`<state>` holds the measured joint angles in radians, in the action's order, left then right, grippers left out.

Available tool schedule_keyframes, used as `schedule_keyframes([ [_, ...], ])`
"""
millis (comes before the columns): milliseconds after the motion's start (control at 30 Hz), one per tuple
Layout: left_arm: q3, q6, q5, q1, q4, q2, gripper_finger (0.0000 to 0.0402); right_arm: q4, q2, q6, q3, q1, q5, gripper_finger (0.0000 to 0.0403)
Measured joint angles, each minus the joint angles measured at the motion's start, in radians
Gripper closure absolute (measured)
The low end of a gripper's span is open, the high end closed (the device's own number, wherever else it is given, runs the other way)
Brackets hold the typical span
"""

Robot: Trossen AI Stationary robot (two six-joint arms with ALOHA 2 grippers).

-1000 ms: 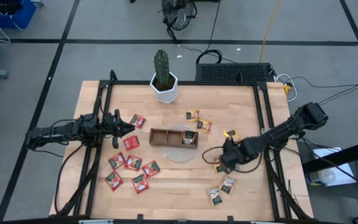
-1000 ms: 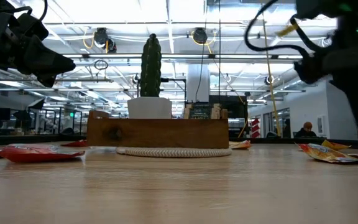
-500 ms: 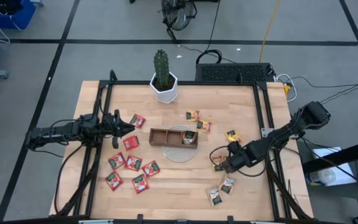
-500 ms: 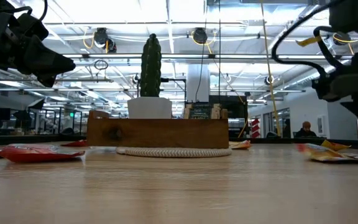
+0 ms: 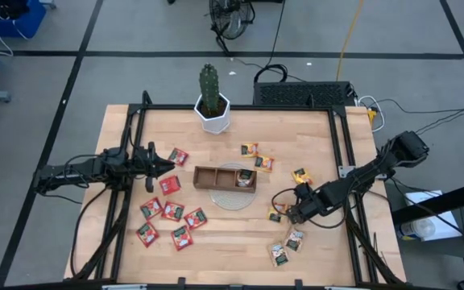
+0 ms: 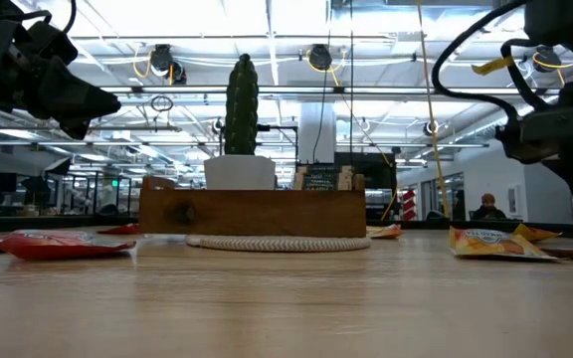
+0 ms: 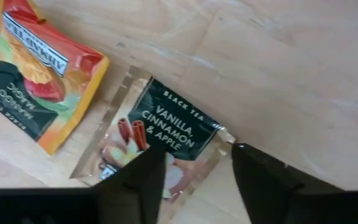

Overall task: Pick & Place Tea
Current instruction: Put the brown tea bag into the right section of the wooden organizer

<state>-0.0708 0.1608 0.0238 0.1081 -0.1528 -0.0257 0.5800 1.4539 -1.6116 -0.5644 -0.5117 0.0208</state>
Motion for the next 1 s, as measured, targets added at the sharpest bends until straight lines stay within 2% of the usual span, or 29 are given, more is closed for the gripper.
schedule_keyframes([
  [267, 0.0, 0.0, 0.0, 0.0, 0.0, 0.0, 0.0344, 0.05, 0.002, 0.04, 0.002, 0.0, 0.013, 0.0381],
  [333, 0.0, 0.0, 0.0, 0.0, 0.0, 0.0, 0.0344, 0.083, -0.004, 0.053, -0.005, -0.001, 0.03, 0.0395],
  [400, 0.0, 0.0, 0.0, 0.0, 0.0, 0.0, 0.0344, 0.174, -0.023, 0.055, -0.032, -0.001, 0.075, 0.0389],
  [533, 0.0, 0.0, 0.0, 0.0, 0.0, 0.0, 0.0344, 0.463, -0.086, 0.071, -0.117, -0.001, 0.217, 0.0391],
  [600, 0.0, 0.0, 0.0, 0.0, 0.004, -0.001, 0.0344, 0.453, -0.127, 0.099, -0.185, 0.002, 0.267, 0.0395],
  [700, 0.0, 0.001, 0.001, 0.0, 0.004, -0.007, 0.0344, 0.468, -0.146, 0.163, -0.246, 0.001, 0.256, 0.0388],
  [867, 0.0, 0.0, 0.0, 0.0, 0.007, -0.014, 0.0344, 0.239, -0.138, 0.24, -0.291, 0.002, 0.269, 0.0347],
  [1000, 0.0, 0.0, 0.0, 0.0, 0.007, -0.014, 0.0344, -0.101, -0.141, 0.35, -0.248, 0.001, 0.323, 0.0302],
])
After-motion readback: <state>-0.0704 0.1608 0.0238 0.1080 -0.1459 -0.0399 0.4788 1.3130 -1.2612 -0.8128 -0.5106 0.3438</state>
